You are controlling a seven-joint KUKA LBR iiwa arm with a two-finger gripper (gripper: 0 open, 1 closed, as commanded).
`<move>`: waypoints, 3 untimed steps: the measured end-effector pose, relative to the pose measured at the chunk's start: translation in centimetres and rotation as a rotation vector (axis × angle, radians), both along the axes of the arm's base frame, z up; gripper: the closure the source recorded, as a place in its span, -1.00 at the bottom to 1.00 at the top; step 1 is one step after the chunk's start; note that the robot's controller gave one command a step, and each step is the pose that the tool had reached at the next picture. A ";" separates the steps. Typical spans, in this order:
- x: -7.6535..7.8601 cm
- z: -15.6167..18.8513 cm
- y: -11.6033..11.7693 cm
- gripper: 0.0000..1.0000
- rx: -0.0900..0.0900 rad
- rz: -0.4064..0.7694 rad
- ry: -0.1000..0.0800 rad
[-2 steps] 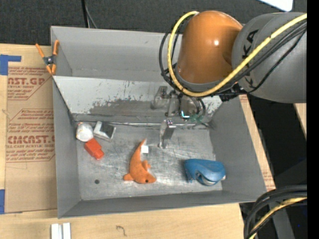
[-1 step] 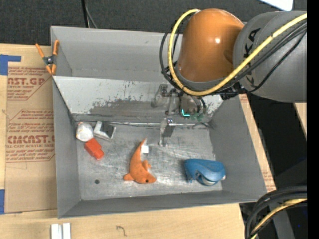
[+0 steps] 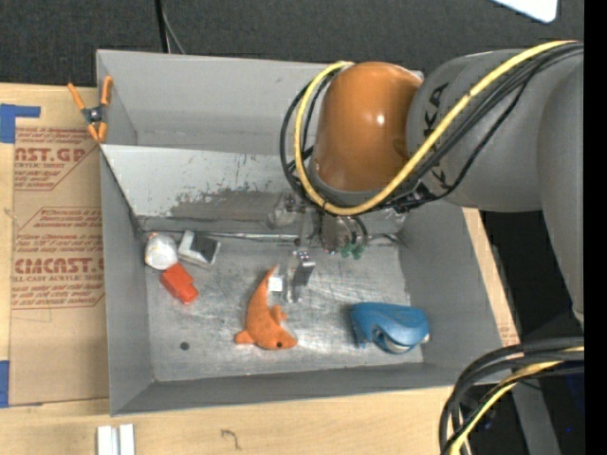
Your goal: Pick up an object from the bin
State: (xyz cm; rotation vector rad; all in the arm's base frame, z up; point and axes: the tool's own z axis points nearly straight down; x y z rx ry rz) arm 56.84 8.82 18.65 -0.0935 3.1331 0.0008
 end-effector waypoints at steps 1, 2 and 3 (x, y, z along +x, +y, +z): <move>-5.8 -4.6 -0.8 -1.00 -0.001 0.176 0.005; -5.1 -9.0 -0.5 -1.00 -0.001 0.215 0.009; -6.5 -11.1 3.2 1.00 0.000 0.541 -0.013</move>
Offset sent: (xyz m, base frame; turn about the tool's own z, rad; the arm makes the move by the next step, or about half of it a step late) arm -0.0169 -0.0025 -0.1165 -0.2125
